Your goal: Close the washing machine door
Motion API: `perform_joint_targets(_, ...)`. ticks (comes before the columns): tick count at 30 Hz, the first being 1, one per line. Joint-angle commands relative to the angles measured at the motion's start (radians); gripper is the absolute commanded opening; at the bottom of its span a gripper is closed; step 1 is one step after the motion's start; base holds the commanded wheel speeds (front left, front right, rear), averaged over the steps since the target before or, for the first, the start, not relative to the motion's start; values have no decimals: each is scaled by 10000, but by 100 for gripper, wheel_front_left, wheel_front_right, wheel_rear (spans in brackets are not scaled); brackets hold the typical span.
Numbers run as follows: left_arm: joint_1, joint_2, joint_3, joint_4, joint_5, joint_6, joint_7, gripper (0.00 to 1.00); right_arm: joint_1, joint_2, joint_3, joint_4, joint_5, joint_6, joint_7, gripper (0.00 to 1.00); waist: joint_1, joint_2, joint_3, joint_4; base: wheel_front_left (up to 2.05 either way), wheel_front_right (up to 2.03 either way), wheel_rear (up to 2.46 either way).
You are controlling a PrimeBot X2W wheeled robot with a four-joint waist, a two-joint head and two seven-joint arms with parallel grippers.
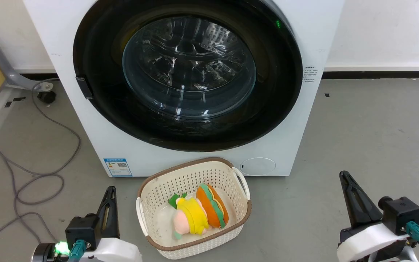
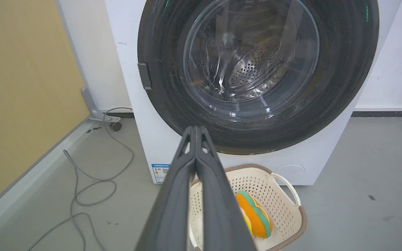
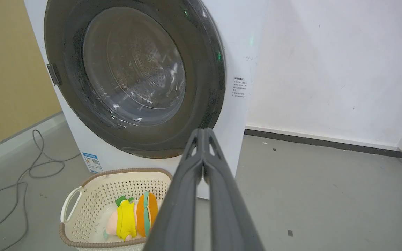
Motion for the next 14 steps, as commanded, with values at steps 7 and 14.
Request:
perform_joint_targets(7,-180,-10,42,-73,132,-158,168,0,151,39,54,-142,-95,-6,163,0,0,-1,18,40,0,0,0)
perform_joint_targets(14,-219,-12,58,-105,168,-235,312,0,164,42,94,-199,-115,-7,307,0,0,-1,34,79,0,0,0)
